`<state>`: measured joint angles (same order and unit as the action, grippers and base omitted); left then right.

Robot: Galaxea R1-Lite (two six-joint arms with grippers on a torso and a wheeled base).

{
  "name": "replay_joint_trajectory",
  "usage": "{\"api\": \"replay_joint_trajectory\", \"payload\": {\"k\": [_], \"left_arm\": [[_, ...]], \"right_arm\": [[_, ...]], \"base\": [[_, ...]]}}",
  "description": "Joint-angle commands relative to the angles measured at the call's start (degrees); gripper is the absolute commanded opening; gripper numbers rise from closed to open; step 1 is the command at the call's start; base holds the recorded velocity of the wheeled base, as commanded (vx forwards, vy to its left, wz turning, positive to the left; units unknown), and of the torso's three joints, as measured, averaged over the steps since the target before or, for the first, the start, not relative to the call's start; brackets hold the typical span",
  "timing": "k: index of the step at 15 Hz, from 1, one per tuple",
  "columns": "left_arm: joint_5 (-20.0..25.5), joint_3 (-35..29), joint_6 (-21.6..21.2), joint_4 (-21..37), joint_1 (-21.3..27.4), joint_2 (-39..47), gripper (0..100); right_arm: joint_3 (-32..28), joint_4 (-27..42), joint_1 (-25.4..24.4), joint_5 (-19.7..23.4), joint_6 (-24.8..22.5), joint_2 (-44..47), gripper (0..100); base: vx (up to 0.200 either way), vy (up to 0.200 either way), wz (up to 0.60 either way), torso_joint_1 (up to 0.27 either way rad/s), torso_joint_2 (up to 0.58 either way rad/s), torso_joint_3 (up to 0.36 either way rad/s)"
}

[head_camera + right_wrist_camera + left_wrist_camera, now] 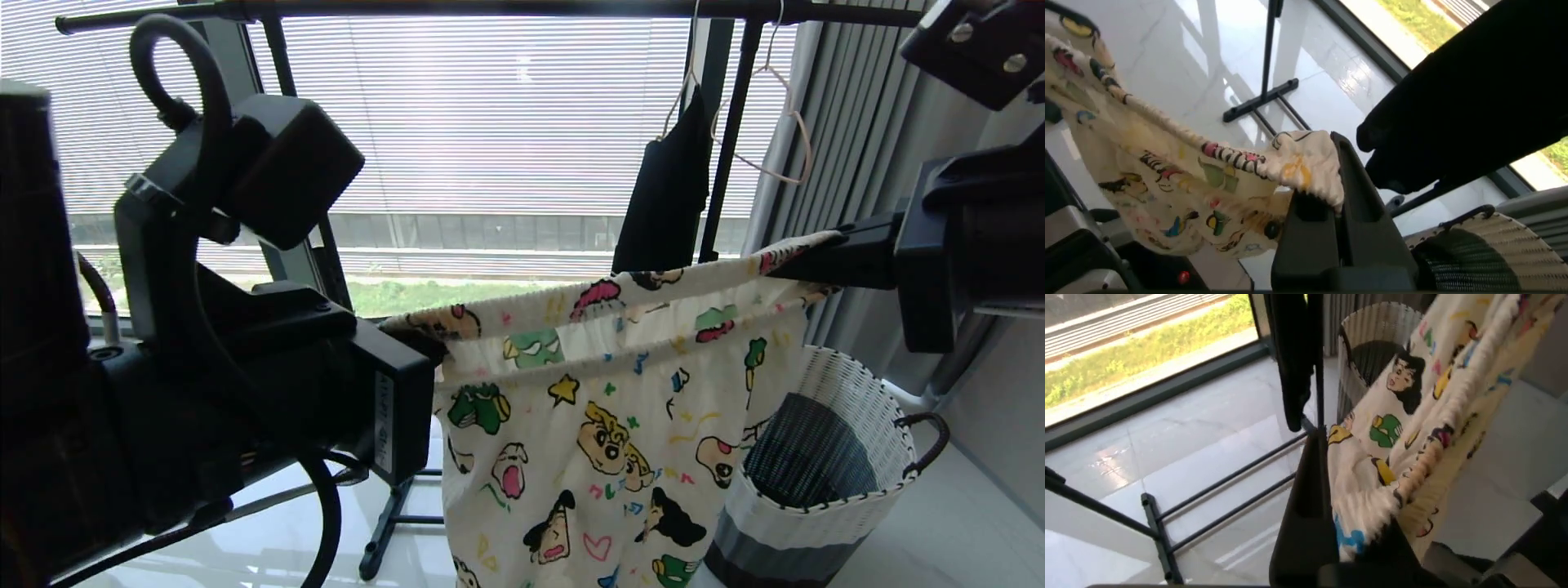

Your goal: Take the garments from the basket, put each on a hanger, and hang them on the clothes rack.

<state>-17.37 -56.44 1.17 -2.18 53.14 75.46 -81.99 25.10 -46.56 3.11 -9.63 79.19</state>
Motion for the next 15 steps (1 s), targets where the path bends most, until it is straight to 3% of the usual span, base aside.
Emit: {"api": "replay_joint_trajectory", "payload": {"k": [1, 5, 6, 10, 12, 14, 15], "left_arm": [[-0.29, -0.77, 0.06, -0.45, -1.81, 3.2, 0], [-0.38, -0.77, -0.03, -0.45, -1.72, 3.64, 0], [-1.0, -0.86, 0.06, -0.72, -1.81, 4.26, 0], [-3.81, -2.09, 0.15, -0.98, -1.81, 6.19, 0], [-5.04, -1.39, -0.47, -0.89, -2.25, 5.93, 0], [-7.06, 0.46, -3.54, -0.45, -5.41, 3.82, 0], [-7.15, 3.71, -9.78, 0.42, -11.04, -0.58, 0]], "right_arm": [[5.44, 1.0, -1.43, -0.12, -1.18, -5.36, 0], [5.97, 1.0, -1.52, -0.12, -1.27, -5.45, 0], [6.06, 1.09, -1.52, -0.12, -1.18, -5.45, 100], [8.17, 0.92, -3.98, -0.12, -1.27, -6.5, 100], [10.45, 0.3, -2.75, -1.88, -1.18, -8.17, 100], [13.18, 0.56, 1.82, -9.61, -1.27, -9.67, 100], [15.37, 0.56, 5.25, -15.33, -1.18, -11.25, 100]], "base": [[0.0, 0.0, 0.0, 0.0, 0.0, 0.0], [0.0, 0.0, 0.0, 0.0, 0.0, 0.0], [0.0, 0.0, 0.0, 0.0, 0.0, 0.0], [0.0, 0.0, 0.0, 0.0, 0.0, 0.0], [0.0, 0.0, 0.0, 0.0, 0.0, 0.0], [0.0, 0.0, 0.0, 0.0, 0.0, 0.0], [0.0, 0.0, 0.0, 0.0, 0.0, 0.0]]}}
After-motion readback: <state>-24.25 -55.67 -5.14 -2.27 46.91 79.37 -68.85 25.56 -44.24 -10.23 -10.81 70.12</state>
